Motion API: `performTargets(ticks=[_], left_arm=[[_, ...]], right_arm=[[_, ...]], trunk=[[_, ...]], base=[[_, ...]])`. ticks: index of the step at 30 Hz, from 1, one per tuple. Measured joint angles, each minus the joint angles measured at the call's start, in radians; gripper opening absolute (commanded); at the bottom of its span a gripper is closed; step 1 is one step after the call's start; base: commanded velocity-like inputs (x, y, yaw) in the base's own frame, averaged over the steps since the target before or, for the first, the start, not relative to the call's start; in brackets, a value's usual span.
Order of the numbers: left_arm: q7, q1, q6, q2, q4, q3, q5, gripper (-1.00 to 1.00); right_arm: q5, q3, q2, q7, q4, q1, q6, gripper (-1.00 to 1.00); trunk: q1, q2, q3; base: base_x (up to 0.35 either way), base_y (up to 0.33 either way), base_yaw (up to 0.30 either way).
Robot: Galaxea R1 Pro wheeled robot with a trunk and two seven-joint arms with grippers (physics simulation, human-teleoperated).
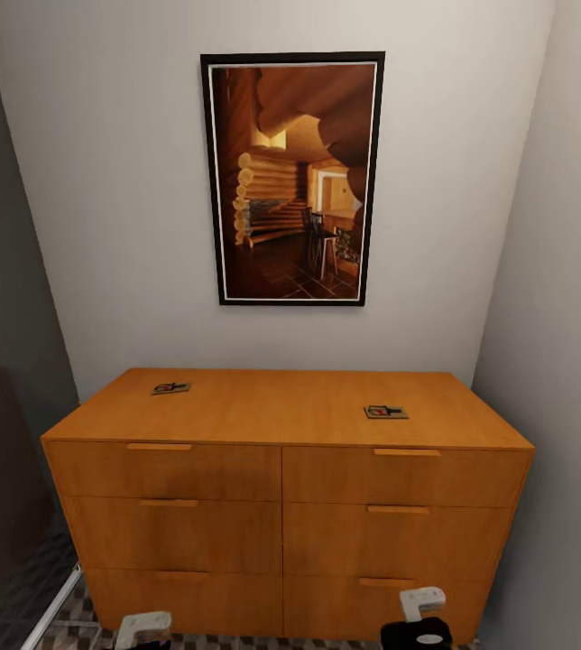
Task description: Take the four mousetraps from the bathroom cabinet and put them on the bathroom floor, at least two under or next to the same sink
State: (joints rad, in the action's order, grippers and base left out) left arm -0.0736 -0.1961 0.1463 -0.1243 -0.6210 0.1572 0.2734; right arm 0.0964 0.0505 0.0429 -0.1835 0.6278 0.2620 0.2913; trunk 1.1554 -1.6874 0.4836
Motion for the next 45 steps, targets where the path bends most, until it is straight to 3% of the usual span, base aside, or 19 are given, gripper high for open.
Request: performTargets(ticks=[14,22,29,45], left_arm=[[-0.001,0.0,0.176,-0.009,-0.269,0.001,-0.003,1.0],[-0.001,0.0,0.289,-0.015,-0.435,0.001,-0.004,1.0],[-0.002,0.0,0.401,-0.018,-0.597,0.002,-0.004,1.0],[-0.003,0.0,0.498,-0.023,-0.752,0.007,-0.002,1.0]], right_arm=[[-0.041,0.001,-0.019,0.001,0.259,0.0,0.183,1.0],[-0.047,-0.003,-0.024,0.0,0.43,0.0,0.324,1.0],[-0.049,-0.029,-0.04,0.001,0.599,0.0,0.459,1.0],[-0.05,-0.04,-0.045,-0.001,0.77,-0.001,0.597,1.0]], trunk=[[0.0,0.0,0.0],[0.0,0.0,0.0],[0.0,0.0,0.0],[0.0,0.0,0.0]], base=[[0.0,0.0,0.0],[0.0,0.0,0.0],[0.0,0.0,0.0],[0.0,0.0,0.0]])
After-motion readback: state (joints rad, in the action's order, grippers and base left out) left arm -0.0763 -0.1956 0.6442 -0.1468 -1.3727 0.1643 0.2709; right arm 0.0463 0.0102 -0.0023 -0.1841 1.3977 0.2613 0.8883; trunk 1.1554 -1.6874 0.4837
